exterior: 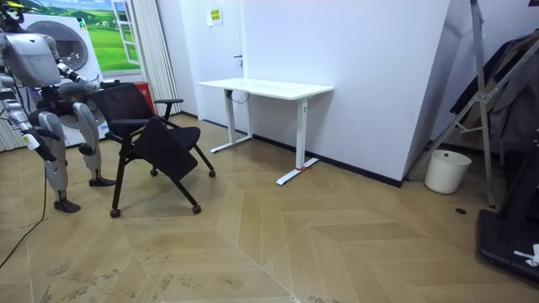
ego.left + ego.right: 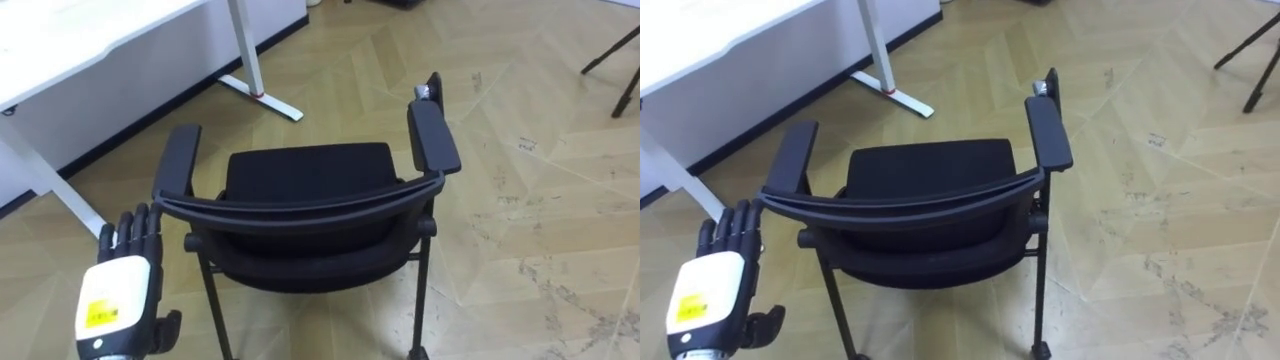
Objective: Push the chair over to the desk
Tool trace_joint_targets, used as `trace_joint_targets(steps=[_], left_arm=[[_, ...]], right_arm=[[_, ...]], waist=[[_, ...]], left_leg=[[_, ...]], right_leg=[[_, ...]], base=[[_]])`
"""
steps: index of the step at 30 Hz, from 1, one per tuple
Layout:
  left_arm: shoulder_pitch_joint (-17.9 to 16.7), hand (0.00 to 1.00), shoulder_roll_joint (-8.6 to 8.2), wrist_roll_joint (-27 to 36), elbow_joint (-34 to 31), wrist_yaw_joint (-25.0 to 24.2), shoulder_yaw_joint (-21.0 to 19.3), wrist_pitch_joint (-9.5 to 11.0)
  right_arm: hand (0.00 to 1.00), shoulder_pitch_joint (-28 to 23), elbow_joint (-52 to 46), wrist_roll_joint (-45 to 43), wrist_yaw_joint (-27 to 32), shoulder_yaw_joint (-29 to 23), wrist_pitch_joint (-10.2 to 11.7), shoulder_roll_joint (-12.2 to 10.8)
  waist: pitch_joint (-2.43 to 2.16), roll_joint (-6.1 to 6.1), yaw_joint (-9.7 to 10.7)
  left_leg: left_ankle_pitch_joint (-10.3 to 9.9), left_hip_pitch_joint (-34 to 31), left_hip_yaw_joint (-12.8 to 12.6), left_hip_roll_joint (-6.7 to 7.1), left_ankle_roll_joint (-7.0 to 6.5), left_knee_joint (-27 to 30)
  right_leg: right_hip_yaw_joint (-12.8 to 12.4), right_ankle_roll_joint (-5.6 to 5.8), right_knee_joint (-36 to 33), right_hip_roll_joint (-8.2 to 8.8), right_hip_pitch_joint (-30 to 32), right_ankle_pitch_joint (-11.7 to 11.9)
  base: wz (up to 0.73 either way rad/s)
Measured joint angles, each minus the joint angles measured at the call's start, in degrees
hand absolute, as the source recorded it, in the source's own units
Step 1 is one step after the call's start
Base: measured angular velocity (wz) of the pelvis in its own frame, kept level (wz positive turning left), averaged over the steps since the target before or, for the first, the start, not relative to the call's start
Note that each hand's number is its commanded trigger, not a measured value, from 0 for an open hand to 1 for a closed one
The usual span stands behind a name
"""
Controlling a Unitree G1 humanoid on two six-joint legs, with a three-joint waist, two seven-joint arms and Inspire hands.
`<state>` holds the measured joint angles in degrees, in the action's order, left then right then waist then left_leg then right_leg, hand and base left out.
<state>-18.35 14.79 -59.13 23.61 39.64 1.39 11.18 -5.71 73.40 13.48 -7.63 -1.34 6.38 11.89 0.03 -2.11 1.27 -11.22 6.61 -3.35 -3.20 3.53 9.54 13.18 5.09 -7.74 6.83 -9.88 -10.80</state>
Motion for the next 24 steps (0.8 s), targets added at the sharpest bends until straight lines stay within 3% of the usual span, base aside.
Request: trace_joint_targets(steps=[8,14,24], left_arm=[[1.21,0.00,1.64,-0.02,-1.86,0.52,-0.13,0.21],[4.66,0.00,1.72,-0.03,-2.29,1.41,-0.75,0.85],[4.82,0.00,1.78,-0.15,-2.28,1.21,-1.31,1.02]], right_arm=[[0.00,-0.01,-0.07,-0.03,0.59,0.00,0.00,0.01],[0.00,-0.11,-0.14,-0.05,0.41,-0.24,0.00,0.00],[0.00,-0.52,-0.11,-0.54,-0.65,-2.37,0.00,-0.01]], waist=[[-0.07,-0.09,0.03],[-0.27,-0.49,0.17],[-0.54,-0.88,0.03]], left_leg=[[0.00,0.02,-0.14,0.00,0.00,0.02],[0.00,0.61,-1.29,-0.07,0.00,-0.01],[0.00,0.96,-2.71,-0.12,0.00,-0.12]], right_leg=[[-0.29,0.00,-0.02,-0.01,0.02,0.00],[-1.74,0.00,-0.02,0.00,0.05,0.00],[-3.48,0.02,-0.25,-0.01,0.85,0.13]], base=[[0.00],[-0.09],[-0.10]])
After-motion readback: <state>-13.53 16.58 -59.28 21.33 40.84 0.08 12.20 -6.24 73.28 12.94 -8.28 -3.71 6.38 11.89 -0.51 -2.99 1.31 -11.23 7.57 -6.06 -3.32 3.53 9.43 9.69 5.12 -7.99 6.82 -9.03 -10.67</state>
